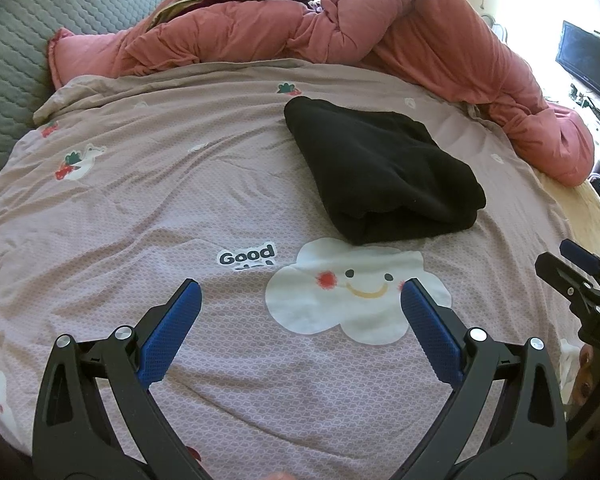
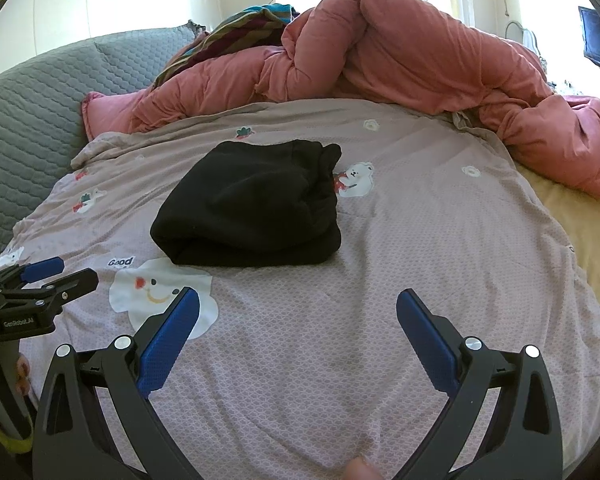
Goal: Fold small clothes
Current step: 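Pull both grippers back from the folded sweatshirt bundle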
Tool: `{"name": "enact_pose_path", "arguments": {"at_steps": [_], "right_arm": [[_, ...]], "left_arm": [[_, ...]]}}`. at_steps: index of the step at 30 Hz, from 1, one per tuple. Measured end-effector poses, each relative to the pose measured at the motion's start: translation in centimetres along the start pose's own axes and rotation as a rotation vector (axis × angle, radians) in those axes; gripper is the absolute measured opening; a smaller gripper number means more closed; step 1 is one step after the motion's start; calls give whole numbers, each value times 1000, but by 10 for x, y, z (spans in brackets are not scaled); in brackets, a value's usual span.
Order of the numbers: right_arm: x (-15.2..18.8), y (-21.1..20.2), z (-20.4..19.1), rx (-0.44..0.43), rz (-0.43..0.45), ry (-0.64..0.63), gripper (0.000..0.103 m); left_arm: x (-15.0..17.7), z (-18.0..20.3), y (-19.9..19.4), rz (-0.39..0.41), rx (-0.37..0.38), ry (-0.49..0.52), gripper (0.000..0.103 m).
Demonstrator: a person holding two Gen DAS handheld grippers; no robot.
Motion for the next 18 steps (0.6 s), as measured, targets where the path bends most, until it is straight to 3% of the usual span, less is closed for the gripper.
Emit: {"name": "enact_pose_path", "arguments": {"at_steps": [18], "right_arm": [[0, -1, 1, 6, -4, 0, 98]], "left_arm": [[-5, 0, -4, 17, -14, 4, 93]]}}
Point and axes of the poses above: each gripper's, at about its wrist camera, not at the fingertips, and y roughly the way its jaws point, z to its right, x to its underside, the point moved 8 cm from there along y, roughly the way its jaws point, and after that the axes turned 10 degrees about -y, right-handed, at the moved point
